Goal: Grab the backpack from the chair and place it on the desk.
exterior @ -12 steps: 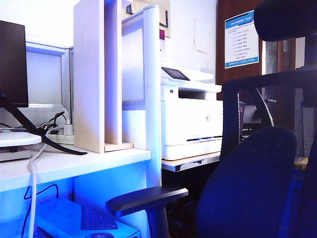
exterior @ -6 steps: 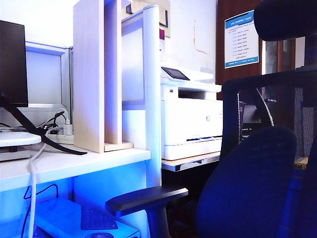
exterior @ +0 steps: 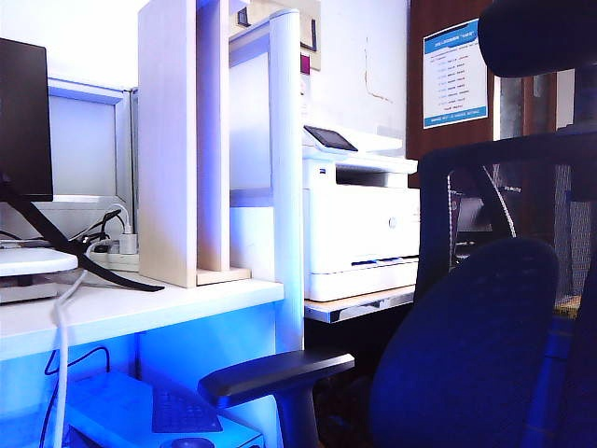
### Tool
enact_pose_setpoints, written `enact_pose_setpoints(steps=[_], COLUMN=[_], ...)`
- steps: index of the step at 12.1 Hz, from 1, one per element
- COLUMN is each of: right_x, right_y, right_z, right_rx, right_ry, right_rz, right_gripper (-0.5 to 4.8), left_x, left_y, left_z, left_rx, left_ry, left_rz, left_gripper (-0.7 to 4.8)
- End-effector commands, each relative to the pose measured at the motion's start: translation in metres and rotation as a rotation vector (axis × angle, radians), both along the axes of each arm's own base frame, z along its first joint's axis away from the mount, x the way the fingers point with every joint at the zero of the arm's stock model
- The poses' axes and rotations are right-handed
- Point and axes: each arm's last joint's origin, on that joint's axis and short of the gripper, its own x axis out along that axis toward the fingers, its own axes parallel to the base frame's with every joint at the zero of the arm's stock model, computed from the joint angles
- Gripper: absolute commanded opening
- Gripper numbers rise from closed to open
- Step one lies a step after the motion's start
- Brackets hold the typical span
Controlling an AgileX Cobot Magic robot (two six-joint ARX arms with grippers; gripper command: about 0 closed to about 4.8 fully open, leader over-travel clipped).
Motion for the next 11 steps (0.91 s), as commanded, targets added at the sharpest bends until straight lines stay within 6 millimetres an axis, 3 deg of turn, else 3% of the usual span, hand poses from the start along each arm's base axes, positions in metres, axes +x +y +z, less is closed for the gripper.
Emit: enact_pose_setpoints(steps=[1,6,11], right_x=[0.0,-0.001,-0.004], right_y=[0.003,0.023,0.036], right_z=[0.004,0.001,-0.003], right_rx=[-0.004,-0.032,-0.063], right_ry=[-0.044,-0.008,0.014], right_rz=[0.059,0.155,0.168], right_gripper=[-0.08,-0.08,-0.08], left_x=[0.005,0.009,0.009], left_y=[-0.003,-0.004,0.001], left_z=[-0.008,-0.03,-0.034], left_rx=[0.037,0.104,0.18], left_ry=[-0.048,-0.002,0.046], left_rz=[-0.072,-0.079,0.073], left_gripper=[-0.06,-0.06,-0.06])
